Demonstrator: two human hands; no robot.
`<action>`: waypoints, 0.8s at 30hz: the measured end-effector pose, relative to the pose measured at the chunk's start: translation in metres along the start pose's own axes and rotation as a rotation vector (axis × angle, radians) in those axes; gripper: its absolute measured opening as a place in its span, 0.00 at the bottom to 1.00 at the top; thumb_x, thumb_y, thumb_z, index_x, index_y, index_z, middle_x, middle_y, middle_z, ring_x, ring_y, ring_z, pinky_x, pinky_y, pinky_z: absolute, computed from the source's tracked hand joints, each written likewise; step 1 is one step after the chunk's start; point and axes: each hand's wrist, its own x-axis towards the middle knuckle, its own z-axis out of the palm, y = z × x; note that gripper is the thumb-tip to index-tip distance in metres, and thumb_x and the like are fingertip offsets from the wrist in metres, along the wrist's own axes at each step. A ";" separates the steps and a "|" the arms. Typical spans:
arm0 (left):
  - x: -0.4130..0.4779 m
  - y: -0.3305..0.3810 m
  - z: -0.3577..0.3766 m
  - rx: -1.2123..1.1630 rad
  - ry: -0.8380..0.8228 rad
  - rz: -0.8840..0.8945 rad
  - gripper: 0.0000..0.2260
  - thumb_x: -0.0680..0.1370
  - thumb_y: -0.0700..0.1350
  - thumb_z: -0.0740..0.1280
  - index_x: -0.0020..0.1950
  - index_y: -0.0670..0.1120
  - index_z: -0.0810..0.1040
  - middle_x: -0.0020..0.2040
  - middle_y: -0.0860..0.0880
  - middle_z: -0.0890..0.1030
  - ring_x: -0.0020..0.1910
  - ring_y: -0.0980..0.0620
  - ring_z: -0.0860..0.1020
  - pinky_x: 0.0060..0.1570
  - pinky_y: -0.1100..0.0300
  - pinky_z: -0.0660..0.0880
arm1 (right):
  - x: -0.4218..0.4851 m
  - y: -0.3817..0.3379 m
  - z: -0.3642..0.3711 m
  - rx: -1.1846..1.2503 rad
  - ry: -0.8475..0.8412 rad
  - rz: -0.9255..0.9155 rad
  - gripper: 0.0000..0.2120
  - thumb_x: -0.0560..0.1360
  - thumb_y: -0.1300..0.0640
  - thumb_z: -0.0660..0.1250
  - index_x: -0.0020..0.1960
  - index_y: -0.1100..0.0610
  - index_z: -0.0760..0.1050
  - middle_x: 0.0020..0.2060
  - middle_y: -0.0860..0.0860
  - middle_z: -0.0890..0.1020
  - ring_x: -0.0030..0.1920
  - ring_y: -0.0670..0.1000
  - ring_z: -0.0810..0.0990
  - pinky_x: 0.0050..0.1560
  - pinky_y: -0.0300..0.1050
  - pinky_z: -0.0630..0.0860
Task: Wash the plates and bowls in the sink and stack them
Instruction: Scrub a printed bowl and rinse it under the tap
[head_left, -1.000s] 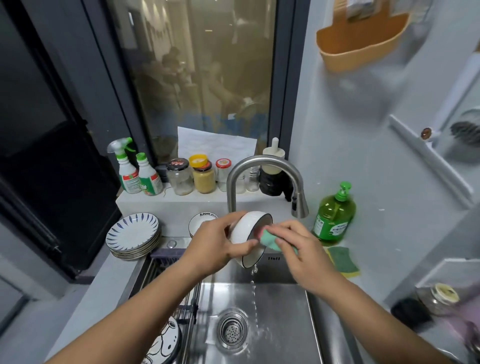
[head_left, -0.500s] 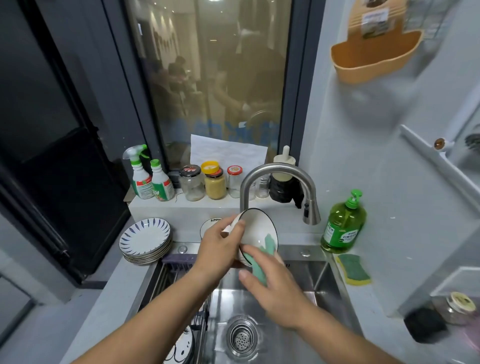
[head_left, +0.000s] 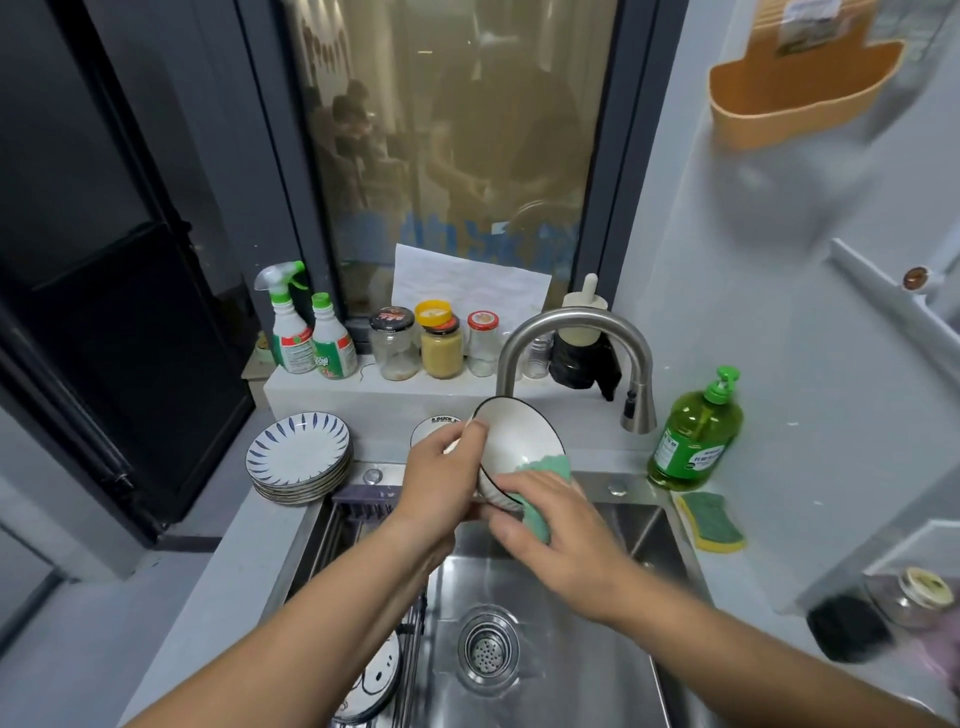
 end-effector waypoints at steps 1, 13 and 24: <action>0.000 -0.002 0.000 0.010 0.011 0.000 0.23 0.83 0.47 0.65 0.27 0.51 0.74 0.26 0.52 0.65 0.26 0.53 0.69 0.25 0.62 0.74 | 0.000 -0.003 0.003 0.108 0.002 0.045 0.22 0.76 0.37 0.59 0.62 0.47 0.78 0.54 0.39 0.80 0.59 0.41 0.76 0.67 0.51 0.69; 0.005 0.001 -0.026 -0.010 -0.426 -0.265 0.44 0.65 0.78 0.68 0.69 0.49 0.78 0.61 0.41 0.85 0.61 0.41 0.83 0.60 0.41 0.80 | -0.001 0.008 -0.023 -0.105 0.048 -0.223 0.07 0.75 0.49 0.72 0.49 0.53 0.81 0.41 0.42 0.78 0.45 0.42 0.75 0.49 0.35 0.70; -0.019 -0.021 -0.020 -0.435 -0.388 -0.194 0.47 0.62 0.67 0.78 0.71 0.40 0.75 0.62 0.36 0.82 0.57 0.40 0.83 0.52 0.45 0.82 | -0.015 -0.043 -0.020 0.364 -0.054 0.060 0.15 0.83 0.53 0.58 0.53 0.58 0.81 0.34 0.36 0.79 0.39 0.37 0.76 0.46 0.40 0.72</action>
